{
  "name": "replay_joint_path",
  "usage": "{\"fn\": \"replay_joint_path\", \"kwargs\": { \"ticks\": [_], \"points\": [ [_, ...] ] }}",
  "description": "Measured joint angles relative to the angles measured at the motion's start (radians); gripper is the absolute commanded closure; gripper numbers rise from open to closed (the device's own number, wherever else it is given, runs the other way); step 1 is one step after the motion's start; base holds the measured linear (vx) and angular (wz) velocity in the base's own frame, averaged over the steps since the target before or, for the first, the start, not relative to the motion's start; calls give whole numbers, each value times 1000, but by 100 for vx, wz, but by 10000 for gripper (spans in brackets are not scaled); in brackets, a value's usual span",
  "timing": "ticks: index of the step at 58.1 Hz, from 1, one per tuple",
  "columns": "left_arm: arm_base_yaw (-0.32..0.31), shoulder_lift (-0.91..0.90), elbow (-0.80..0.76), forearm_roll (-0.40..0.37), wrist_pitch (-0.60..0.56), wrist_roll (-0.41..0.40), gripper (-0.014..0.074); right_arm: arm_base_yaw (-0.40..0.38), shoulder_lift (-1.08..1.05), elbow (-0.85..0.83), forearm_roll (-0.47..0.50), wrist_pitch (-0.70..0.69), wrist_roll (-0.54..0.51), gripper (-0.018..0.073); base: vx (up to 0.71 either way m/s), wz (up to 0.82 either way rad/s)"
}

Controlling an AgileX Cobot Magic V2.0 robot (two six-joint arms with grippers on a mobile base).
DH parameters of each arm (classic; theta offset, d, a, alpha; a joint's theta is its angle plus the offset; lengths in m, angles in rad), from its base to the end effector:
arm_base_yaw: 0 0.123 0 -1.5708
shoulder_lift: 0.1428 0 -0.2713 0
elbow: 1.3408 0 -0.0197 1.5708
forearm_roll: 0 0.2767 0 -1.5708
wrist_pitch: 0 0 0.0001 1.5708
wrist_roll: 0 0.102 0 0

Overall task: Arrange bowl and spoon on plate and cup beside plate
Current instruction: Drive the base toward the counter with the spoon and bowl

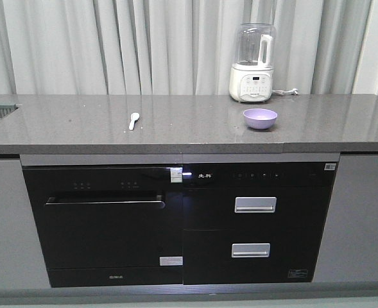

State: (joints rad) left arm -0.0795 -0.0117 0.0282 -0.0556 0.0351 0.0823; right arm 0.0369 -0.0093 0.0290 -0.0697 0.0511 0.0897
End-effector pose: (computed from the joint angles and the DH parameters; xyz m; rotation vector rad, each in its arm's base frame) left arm 0.1072 -0.0087 0.2012 0.0831 1.5331 -0.0435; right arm 0.1078 0.0036 0.1990 -0.0103 1.5544 0.0423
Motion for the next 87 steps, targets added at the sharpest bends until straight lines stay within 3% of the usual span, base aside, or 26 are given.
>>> {"fn": "replay_joint_path", "kwargs": {
  "ticks": [87],
  "points": [
    [0, 0, 0, 0, 0, 0, 602, 0, 0, 0, 0, 0, 0, 568, 11, 0]
  ]
}}
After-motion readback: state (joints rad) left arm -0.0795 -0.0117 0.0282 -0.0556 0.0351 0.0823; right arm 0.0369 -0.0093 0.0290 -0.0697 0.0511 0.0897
